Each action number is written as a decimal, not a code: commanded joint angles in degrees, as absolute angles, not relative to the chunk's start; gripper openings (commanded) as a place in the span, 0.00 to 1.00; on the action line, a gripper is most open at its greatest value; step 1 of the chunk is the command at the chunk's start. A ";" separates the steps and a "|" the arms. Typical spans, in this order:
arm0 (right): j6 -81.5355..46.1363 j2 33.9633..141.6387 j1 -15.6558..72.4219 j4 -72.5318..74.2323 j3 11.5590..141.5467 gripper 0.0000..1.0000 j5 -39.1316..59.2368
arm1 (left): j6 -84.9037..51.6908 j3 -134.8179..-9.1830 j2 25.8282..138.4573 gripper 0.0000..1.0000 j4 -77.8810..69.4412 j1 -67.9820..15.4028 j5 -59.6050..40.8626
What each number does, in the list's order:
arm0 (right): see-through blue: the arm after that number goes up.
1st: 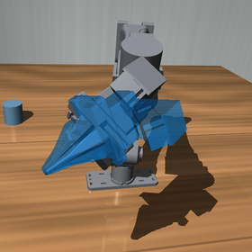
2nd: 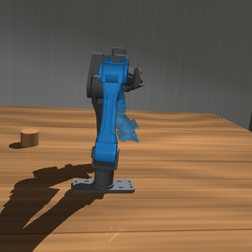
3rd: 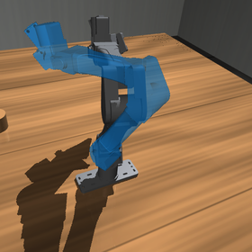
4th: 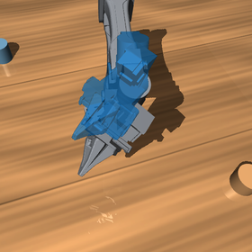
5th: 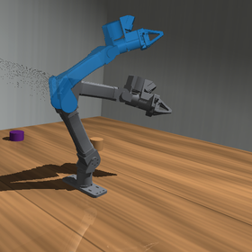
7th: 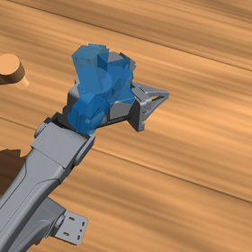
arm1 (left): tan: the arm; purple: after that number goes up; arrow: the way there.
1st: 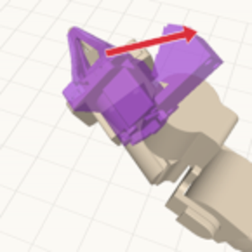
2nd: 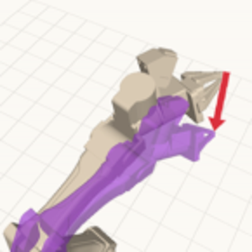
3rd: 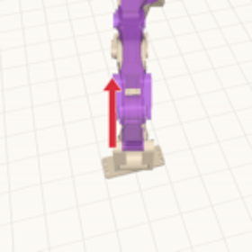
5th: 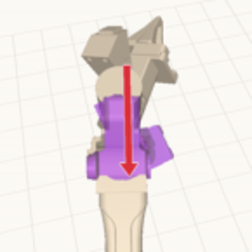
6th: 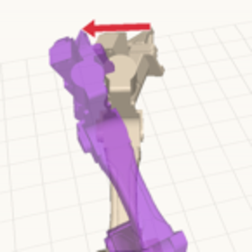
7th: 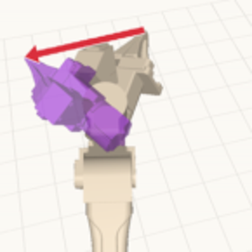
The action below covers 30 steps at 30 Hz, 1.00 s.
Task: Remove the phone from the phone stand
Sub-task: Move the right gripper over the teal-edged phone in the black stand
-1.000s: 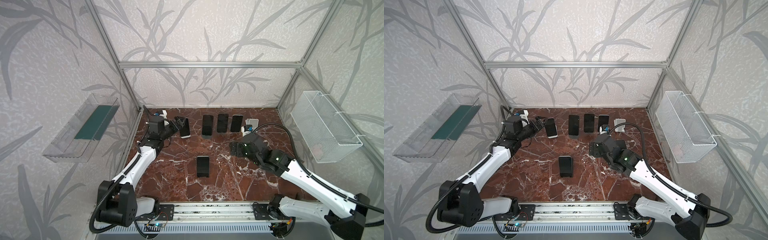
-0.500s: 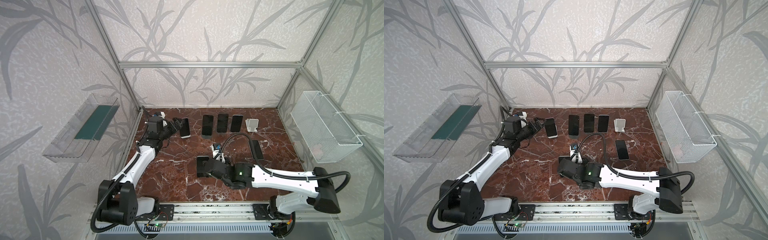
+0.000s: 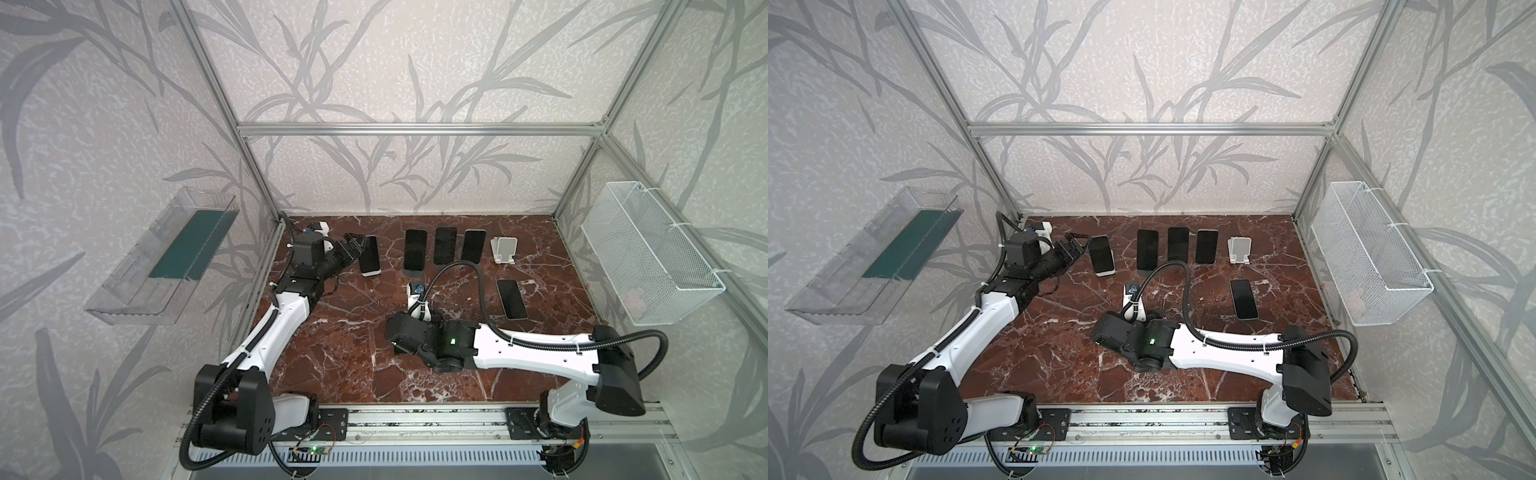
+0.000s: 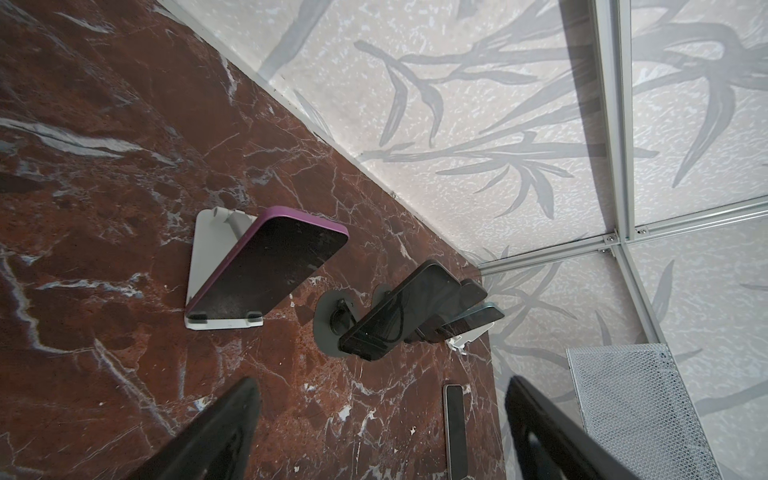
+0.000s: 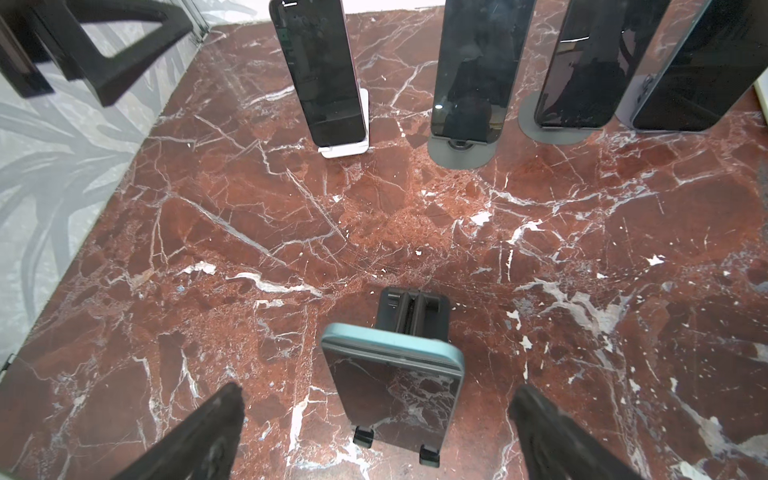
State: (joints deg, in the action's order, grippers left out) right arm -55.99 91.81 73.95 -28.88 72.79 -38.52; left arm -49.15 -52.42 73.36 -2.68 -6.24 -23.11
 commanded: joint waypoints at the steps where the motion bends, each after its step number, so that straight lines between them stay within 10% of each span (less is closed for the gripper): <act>1: -56.90 93.86 73.67 -31.56 75.81 0.99 -39.62 | -50.00 -52.71 71.74 0.92 -4.28 -5.98 -23.74; 30: -61.61 102.40 70.82 -34.11 77.52 0.85 -36.80 | -51.92 -52.57 72.39 0.91 -6.33 -5.83 -26.41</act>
